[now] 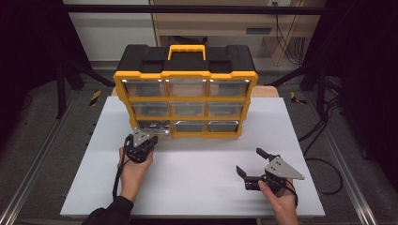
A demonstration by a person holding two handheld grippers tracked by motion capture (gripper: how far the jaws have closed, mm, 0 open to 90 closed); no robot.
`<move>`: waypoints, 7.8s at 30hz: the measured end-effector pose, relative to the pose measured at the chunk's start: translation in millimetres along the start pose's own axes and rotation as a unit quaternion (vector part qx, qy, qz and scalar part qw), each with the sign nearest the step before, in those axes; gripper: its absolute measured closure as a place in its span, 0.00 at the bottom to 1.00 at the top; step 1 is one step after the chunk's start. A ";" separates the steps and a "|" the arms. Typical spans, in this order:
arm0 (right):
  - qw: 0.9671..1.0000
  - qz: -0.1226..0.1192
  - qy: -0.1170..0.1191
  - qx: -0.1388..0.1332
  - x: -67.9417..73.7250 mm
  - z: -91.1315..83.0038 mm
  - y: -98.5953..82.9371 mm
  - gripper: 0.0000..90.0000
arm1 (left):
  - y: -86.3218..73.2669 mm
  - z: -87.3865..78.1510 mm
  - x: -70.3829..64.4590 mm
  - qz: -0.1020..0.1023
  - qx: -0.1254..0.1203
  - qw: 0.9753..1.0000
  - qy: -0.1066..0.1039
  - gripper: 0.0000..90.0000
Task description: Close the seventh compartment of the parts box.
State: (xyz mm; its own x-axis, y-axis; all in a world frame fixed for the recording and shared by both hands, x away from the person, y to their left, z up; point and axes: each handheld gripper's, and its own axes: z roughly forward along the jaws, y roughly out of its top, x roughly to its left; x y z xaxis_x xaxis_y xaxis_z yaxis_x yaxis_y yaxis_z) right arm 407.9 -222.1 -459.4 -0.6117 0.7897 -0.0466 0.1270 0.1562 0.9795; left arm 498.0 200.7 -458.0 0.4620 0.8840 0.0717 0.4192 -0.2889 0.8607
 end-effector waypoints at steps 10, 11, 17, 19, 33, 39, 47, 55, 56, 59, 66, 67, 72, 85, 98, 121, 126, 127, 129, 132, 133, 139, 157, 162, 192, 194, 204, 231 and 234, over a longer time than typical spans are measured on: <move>1.000 0.001 -0.001 -0.007 -0.7 -0.6 0.3 0.04 | 4.5 10.0 5.3 0.000 0.008 1.000 0.003 0.99; 1.000 0.001 -0.002 -0.007 -0.8 -0.7 0.4 0.04 | 4.9 10.3 6.5 0.005 0.012 1.000 0.003 0.99; 1.000 -0.003 -0.009 -0.007 -2.0 -1.8 0.4 0.05 | 4.8 12.6 5.8 -0.003 0.009 1.000 0.001 0.98; 1.000 -0.003 -0.013 -0.011 -1.3 -1.7 0.4 0.05 | 6.3 12.9 6.7 -0.006 0.011 1.000 -0.002 0.99; 1.000 -0.009 -0.015 -0.015 -0.6 -1.5 0.2 0.05 | 8.0 17.9 9.0 0.006 0.021 1.000 0.005 0.99; 1.000 -0.010 -0.013 -0.012 -1.0 -1.7 0.0 0.06 | 7.1 18.4 10.9 0.002 0.019 1.000 0.008 0.99; 1.000 -0.012 -0.014 -0.011 -0.8 -1.7 -0.1 0.06 | 10.1 18.4 12.7 0.010 0.027 1.000 0.008 0.99; 1.000 -0.013 -0.016 -0.008 0.6 -0.5 -0.3 0.06 | 13.4 23.7 12.9 0.006 0.023 1.000 0.013 0.99; 1.000 -0.015 -0.015 -0.008 0.5 -0.5 -0.3 0.06 | 13.7 24.6 13.4 0.005 0.025 1.000 0.013 0.99; 1.000 -0.014 -0.016 -0.008 0.2 -0.8 -0.3 0.05 | 15.2 25.8 14.3 0.005 0.026 1.000 0.013 0.99; 1.000 -0.012 -0.025 -0.009 -1.5 -0.9 -0.9 0.07 | 17.1 26.3 15.2 0.001 0.023 1.000 0.013 0.99; 1.000 -0.008 -0.027 -0.008 -1.7 -1.3 -1.1 0.07 | 16.9 26.1 15.3 0.000 0.022 1.000 0.013 0.99; 0.999 -0.006 -0.033 -0.012 -4.6 -2.8 -1.4 0.07 | 16.9 26.1 15.7 0.002 0.021 1.000 0.013 0.99; 0.999 0.006 -0.032 -0.011 -6.6 -3.9 -1.8 0.06 | 19.2 28.2 17.1 0.012 0.025 0.999 0.018 0.99; 1.000 0.003 -0.029 -0.008 -6.6 -4.0 -1.8 0.06 | 20.3 30.4 15.8 0.010 0.021 1.000 0.021 0.99; 1.000 0.006 -0.028 -0.004 -5.9 -3.8 -2.2 0.06 | 12.2 27.6 15.2 0.001 0.016 1.000 0.008 0.95; 1.000 0.005 -0.028 -0.005 -6.1 -4.1 -2.3 0.06 | 10.7 22.3 8.4 0.003 -0.004 1.000 0.001 0.75; 1.000 0.005 -0.029 -0.007 -6.1 -3.9 -2.5 0.06 | 10.3 20.6 6.4 0.007 -0.007 1.000 0.002 0.70; 1.000 0.005 -0.028 -0.007 -6.2 -3.5 -2.8 0.05 | 9.2 17.0 2.7 0.011 -0.018 1.000 -0.007 0.60; 1.000 0.006 -0.029 -0.004 -5.6 -4.0 -2.7 0.05 | 7.1 11.3 -4.1 0.017 -0.028 0.999 -0.017 0.49; 1.000 0.006 -0.028 -0.004 -5.5 -4.2 -2.6 0.05 | 6.6 9.2 -5.5 0.015 -0.031 0.999 -0.023 0.47; 1.000 0.005 -0.029 -0.004 -5.4 -4.6 -2.6 0.05 | 5.8 0.0 -16.1 0.012 -0.056 0.997 -0.045 0.36; 0.999 0.006 -0.032 -0.002 -6.3 -5.4 -3.1 0.05 | 11.4 -6.5 -33.9 0.037 -0.115 0.988 -0.097 0.15; 0.999 0.009 -0.033 -0.007 -6.7 -5.8 -3.1 0.05 | 11.9 -6.7 -34.0 0.038 -0.121 0.987 -0.103 0.09; 1.000 0.011 -0.028 -0.010 -5.2 -7.6 -2.0 0.04 | 7.4 -45.5 -19.4 0.036 -0.175 0.974 -0.141 0.02; 1.000 0.012 -0.027 -0.009 -4.8 -8.4 -1.8 0.04 | 7.3 -48.3 -19.2 0.038 -0.176 0.973 -0.143 0.02; 0.999 0.012 -0.027 -0.017 -5.7 -9.0 -1.9 0.04 | 4.8 -64.0 -15.3 0.048 -0.191 0.971 -0.136 0.02; 0.999 0.012 -0.029 -0.015 -5.4 -10.4 -1.7 0.03 | -25.0 -96.2 33.2 0.031 -0.206 0.974 -0.085 0.03; 0.999 0.011 -0.030 -0.015 -5.6 -10.5 -1.7 0.03 | -27.9 -98.5 36.9 0.030 -0.207 0.974 -0.081 0.03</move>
State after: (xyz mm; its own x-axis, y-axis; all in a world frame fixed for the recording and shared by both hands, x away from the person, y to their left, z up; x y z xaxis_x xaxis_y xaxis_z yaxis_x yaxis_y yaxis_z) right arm 402.9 -233.0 -458.8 -0.5616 0.8267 -0.0352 0.1158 0.1206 0.9859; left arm 426.4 277.6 -429.8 0.6082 0.7900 0.0771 0.0511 -0.1359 0.9894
